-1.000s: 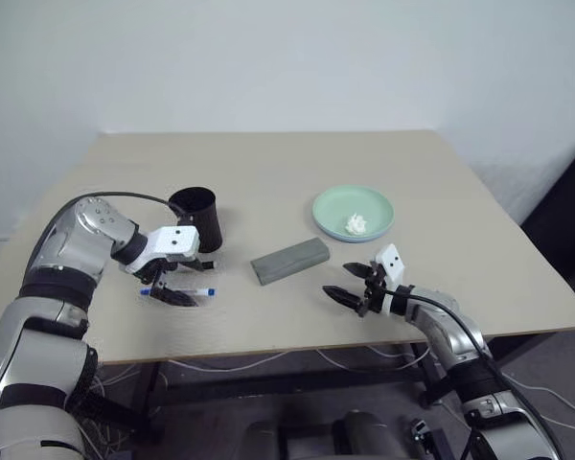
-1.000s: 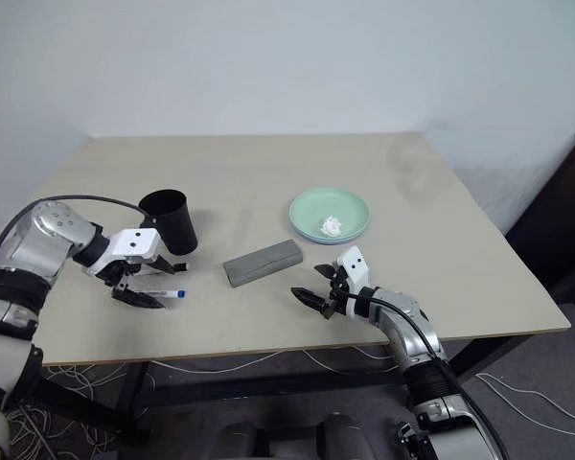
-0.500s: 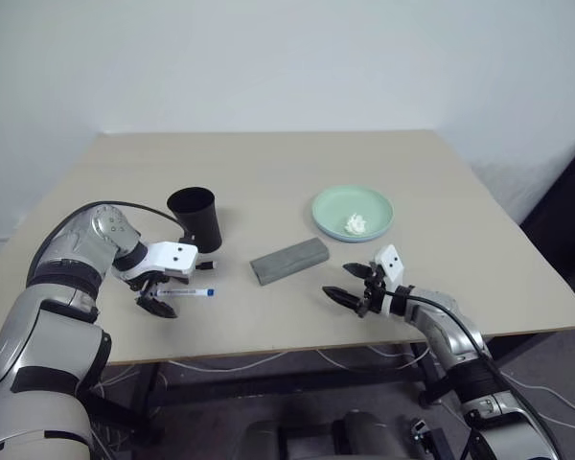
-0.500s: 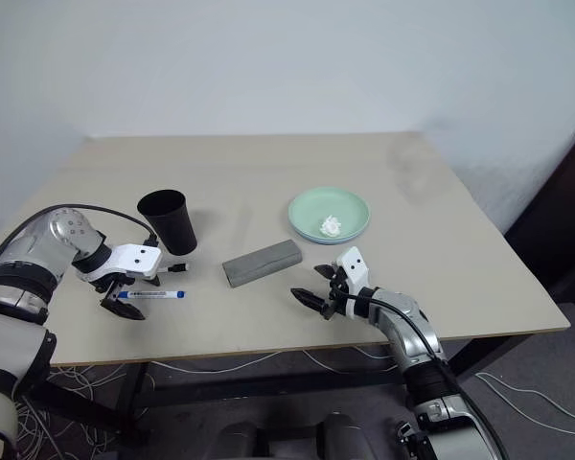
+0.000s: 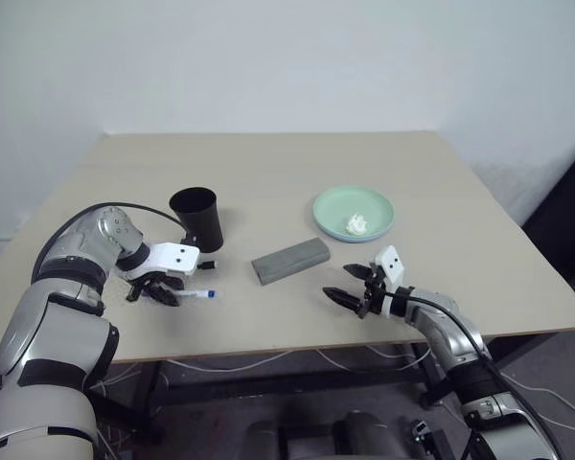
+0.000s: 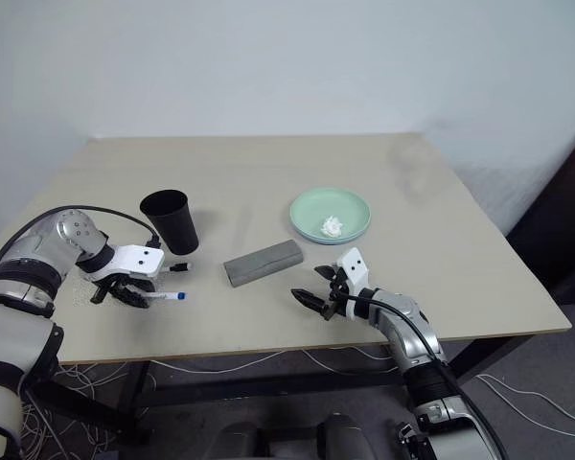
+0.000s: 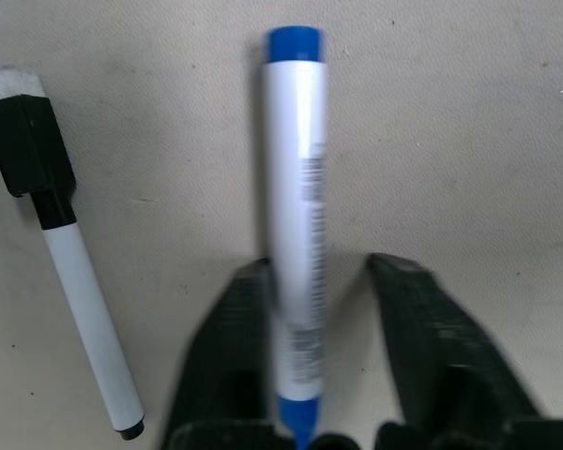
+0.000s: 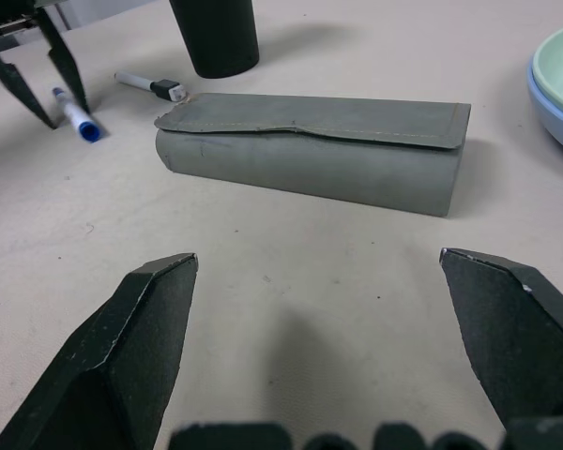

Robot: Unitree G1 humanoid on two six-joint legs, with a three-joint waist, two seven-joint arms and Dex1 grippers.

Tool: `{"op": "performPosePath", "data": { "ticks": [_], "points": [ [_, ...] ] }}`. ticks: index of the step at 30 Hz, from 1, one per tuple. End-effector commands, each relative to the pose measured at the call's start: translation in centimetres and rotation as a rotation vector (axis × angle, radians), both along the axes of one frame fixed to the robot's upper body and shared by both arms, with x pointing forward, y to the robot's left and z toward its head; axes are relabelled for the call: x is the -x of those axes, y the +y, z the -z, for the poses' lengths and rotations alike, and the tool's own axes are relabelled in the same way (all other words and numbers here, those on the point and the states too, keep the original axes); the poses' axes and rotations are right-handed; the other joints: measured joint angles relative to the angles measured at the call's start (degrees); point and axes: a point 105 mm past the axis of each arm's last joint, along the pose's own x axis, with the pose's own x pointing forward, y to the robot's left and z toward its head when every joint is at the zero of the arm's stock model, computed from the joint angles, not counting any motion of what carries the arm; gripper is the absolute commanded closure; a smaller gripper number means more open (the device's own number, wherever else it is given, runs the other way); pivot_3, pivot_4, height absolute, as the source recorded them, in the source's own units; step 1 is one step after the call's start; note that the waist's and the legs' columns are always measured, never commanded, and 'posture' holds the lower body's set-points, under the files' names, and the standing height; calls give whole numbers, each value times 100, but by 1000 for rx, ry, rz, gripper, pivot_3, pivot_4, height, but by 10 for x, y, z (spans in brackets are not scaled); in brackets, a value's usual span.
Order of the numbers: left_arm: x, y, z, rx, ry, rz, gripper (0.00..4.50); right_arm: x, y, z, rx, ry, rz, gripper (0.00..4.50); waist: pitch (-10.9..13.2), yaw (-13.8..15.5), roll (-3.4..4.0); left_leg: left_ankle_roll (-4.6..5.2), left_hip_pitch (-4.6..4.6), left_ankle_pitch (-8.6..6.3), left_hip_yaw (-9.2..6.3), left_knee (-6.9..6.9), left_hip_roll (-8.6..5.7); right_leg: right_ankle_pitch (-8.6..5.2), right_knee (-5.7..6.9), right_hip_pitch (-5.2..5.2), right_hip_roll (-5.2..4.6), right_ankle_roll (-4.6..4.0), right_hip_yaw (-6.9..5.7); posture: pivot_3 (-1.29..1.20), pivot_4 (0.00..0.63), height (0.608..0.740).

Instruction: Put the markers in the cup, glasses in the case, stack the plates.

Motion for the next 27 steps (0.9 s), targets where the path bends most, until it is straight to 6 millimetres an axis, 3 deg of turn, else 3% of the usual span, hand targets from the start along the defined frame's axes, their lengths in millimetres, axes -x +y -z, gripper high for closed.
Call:
{"op": "performPosePath", "data": {
  "ticks": [1,6,10,13,19,22,27],
  "points": [
    [-4,-6,-8,32,-14,15,4349,-4,2,-18,-17,-65,-5,0,0,-1,0,0,0,0,0,0,0,0,0,0,0,0,0,0,0,740],
    [-7,-15,-15,101,-46,31,4427,-4,2,-17,-17,-65,-6,0,0,0,-1,0,-6,0,0,0,0,0,-4,-3,0,1,0,0,0,740],
    [-18,-48,-41,349,-131,51,4428,-2,1,-16,-14,-63,-8,0,1,8,-3,0,-16,0,-8,5,1,0,-6,-5,-3,1,-10,0,0,740],
    [-23,-78,-71,607,-204,28,4428,0,1,-15,-10,-59,-13,0,1,-1,-3,1,-18,-1,-7,10,1,1,-5,-5,-4,1,-9,0,0,740],
    [-28,-102,-111,930,-397,-68,4428,0,3,-15,-1,-58,-27,0,1,-14,-1,2,-3,-1,-9,3,9,2,2,-4,7,2,4,0,0,740],
    [-32,-103,-128,1081,-546,-179,4428,1,3,-15,4,-58,-32,0,1,-11,0,2,-1,-1,-13,4,12,2,5,-3,7,1,1,0,0,740],
    [-47,-78,-143,1202,-903,-442,4428,2,2,-13,13,-51,-43,0,0,-2,-1,1,6,-1,-21,8,9,9,4,5,2,11,12,0,0,740]
  ]
}}
